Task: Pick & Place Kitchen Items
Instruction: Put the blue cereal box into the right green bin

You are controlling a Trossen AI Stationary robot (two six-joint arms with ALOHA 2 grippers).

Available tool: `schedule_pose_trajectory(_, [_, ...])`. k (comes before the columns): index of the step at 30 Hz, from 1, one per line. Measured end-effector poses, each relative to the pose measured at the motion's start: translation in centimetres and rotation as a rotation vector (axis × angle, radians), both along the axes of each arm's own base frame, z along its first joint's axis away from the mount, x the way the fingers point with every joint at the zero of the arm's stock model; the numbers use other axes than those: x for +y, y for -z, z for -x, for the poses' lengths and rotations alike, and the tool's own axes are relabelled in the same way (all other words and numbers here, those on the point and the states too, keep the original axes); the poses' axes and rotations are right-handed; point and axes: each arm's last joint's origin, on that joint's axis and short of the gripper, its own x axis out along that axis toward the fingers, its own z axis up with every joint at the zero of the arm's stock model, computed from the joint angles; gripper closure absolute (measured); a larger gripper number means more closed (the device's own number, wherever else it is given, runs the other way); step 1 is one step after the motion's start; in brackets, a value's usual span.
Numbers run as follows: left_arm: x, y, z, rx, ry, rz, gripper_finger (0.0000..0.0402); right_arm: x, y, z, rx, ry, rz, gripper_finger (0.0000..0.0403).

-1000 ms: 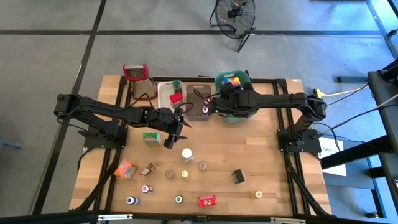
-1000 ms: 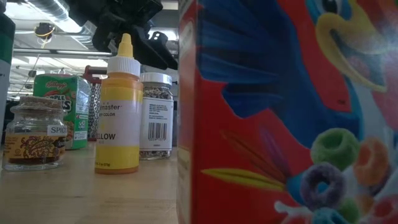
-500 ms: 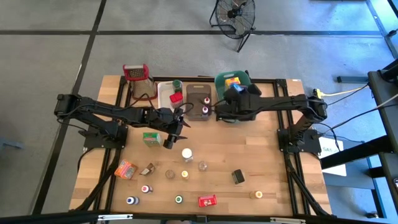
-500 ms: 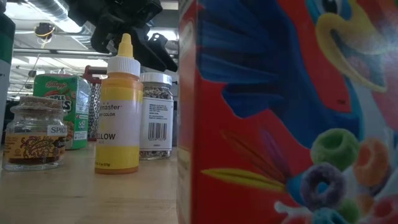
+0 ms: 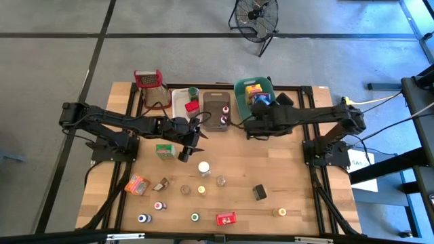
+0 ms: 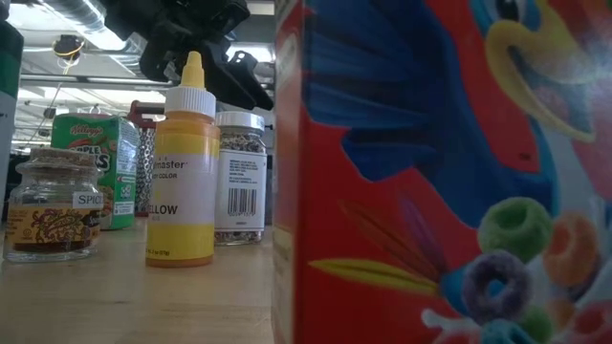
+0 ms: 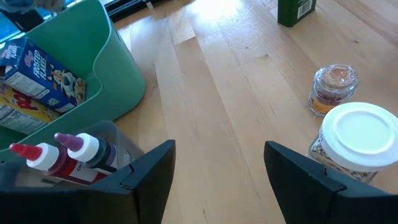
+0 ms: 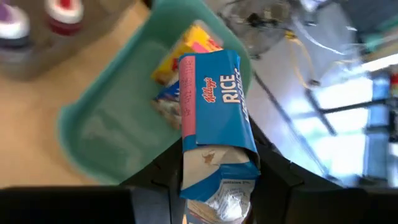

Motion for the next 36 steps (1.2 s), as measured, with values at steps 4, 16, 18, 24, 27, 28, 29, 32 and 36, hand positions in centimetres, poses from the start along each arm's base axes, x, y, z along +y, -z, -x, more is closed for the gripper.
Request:
schedule_pose_trajectory(4, [0.0, 0.0, 0.0, 0.003, -0.001, 0.001, 0.0162, 0.8, -1.7, 1.6, 0.012, -0.11, -0.083, 0.0267])
schedule_pose_trajectory(16, [0.0, 0.0, 0.0, 0.003, -0.02, 0.028, 0.0162, 1.2, -7.3, 9.5, -0.206, -0.258, -0.277, 0.0261])
schedule_pose_trajectory(18, [0.0, 0.0, 0.0, 0.004, -0.024, 0.035, 0.0162, 1.0, -8.3, 11.5, -0.318, -0.223, -0.283, 0.0261])
schedule_pose_trajectory(24, [0.0, 0.0, 0.0, 0.004, -0.03, 0.043, 0.0162, 0.1, -10.2, 17.7, -0.608, -0.147, -0.238, 0.0261])
schedule_pose_trajectory(27, [0.0, 0.0, 0.0, 0.004, -0.032, 0.046, 0.0162, -0.4, -9.6, 20.0, -0.67, -0.13, -0.216, 0.0261])
schedule_pose_trajectory(28, [0.0, 0.0, 0.0, 0.005, -0.036, 0.051, 0.0162, -0.6, -9.1, 20.6, -0.685, -0.116, -0.207, 0.0261])
schedule_pose_trajectory(29, [0.0, 0.0, 0.0, 0.004, -0.041, 0.058, 0.0162, -0.8, -8.6, 21.1, -0.702, -0.093, -0.195, 0.0261])
schedule_pose_trajectory(32, [0.0, 0.0, 0.0, 0.005, -0.047, 0.066, 0.0162, -1.1, -6.5, 21.7, -0.783, 0.018, -0.137, 0.0261])
schedule_pose_trajectory(36, [0.0, 0.0, 0.0, 0.005, -0.047, 0.067, 0.0162, -1.1, -2.4, 20.3, -0.94, 0.155, 0.038, 0.0261])
